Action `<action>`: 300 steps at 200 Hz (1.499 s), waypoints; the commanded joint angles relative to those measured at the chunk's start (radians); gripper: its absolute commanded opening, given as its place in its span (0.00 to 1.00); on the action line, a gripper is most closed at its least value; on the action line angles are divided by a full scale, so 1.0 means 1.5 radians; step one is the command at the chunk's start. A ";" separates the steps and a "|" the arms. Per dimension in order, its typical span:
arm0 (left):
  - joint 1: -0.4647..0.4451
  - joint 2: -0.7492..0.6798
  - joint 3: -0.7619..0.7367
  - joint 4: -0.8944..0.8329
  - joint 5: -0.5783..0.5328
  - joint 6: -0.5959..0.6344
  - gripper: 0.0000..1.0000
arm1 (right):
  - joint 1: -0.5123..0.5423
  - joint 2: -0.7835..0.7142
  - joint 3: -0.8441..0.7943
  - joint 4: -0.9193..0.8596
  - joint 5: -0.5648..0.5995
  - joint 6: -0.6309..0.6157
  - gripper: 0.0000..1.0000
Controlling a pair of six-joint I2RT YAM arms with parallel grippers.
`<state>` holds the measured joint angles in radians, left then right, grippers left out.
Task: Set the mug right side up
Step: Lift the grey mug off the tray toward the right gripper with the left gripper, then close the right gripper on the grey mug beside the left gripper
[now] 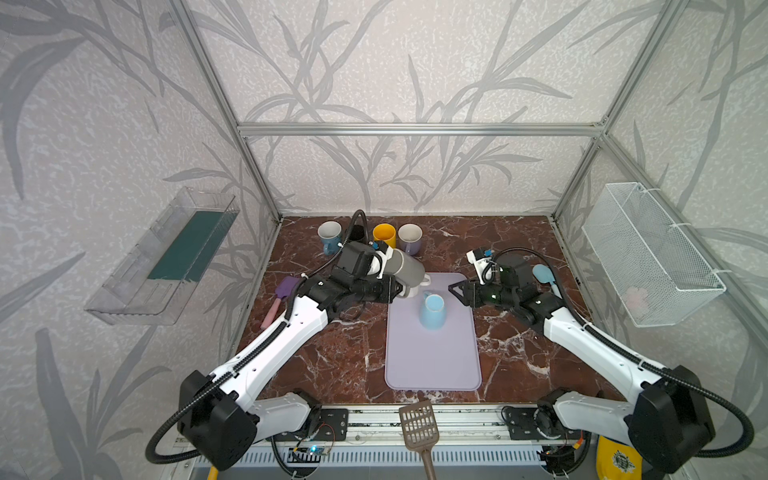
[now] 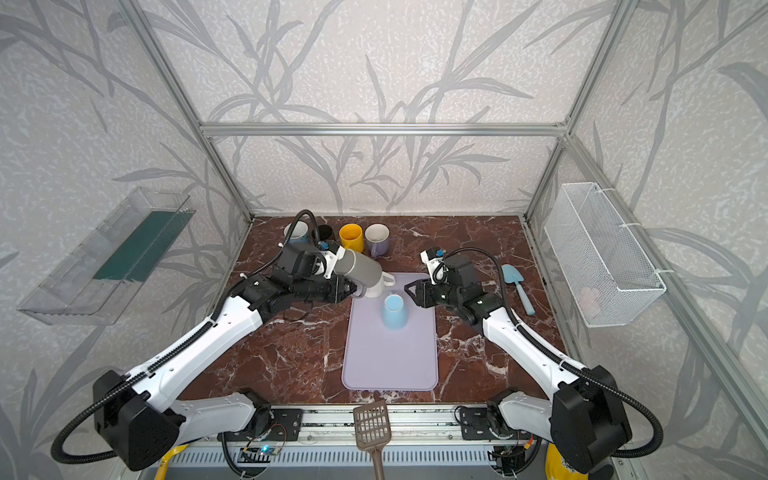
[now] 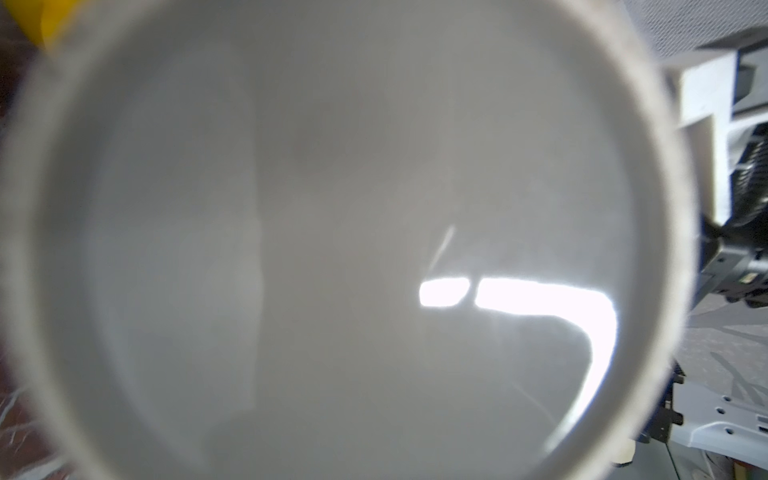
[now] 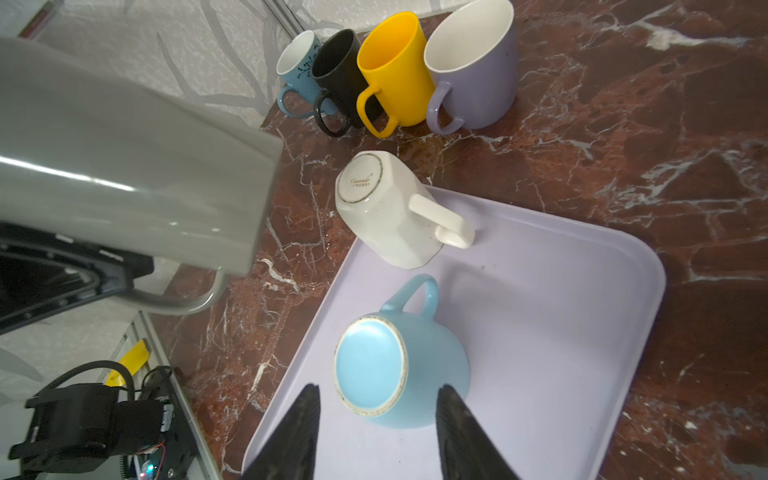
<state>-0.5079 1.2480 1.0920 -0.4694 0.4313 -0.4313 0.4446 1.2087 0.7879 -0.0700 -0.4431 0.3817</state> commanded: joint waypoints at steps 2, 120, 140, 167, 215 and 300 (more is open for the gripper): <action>0.023 0.011 0.015 0.199 0.101 -0.029 0.00 | -0.003 -0.016 -0.011 0.068 -0.045 0.041 0.47; 0.044 -0.001 -0.066 0.458 0.197 -0.145 0.00 | -0.008 0.037 -0.018 0.371 -0.204 0.249 0.48; 0.045 -0.022 -0.092 0.506 0.204 -0.155 0.00 | -0.010 0.050 -0.018 0.411 -0.224 0.282 0.48; 0.045 -0.038 -0.102 0.519 0.211 -0.161 0.00 | -0.010 0.062 -0.017 0.444 -0.242 0.307 0.47; 0.045 -0.046 -0.110 0.537 0.224 -0.168 0.00 | -0.012 0.070 -0.018 0.470 -0.256 0.323 0.47; 0.046 -0.038 -0.132 0.632 0.275 -0.217 0.00 | -0.011 0.112 -0.020 0.599 -0.284 0.389 0.46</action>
<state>-0.4435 1.2205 0.8841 0.2836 0.7910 -0.7376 0.4297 1.3647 0.7647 0.7147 -0.8406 0.9245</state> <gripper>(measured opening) 0.148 0.462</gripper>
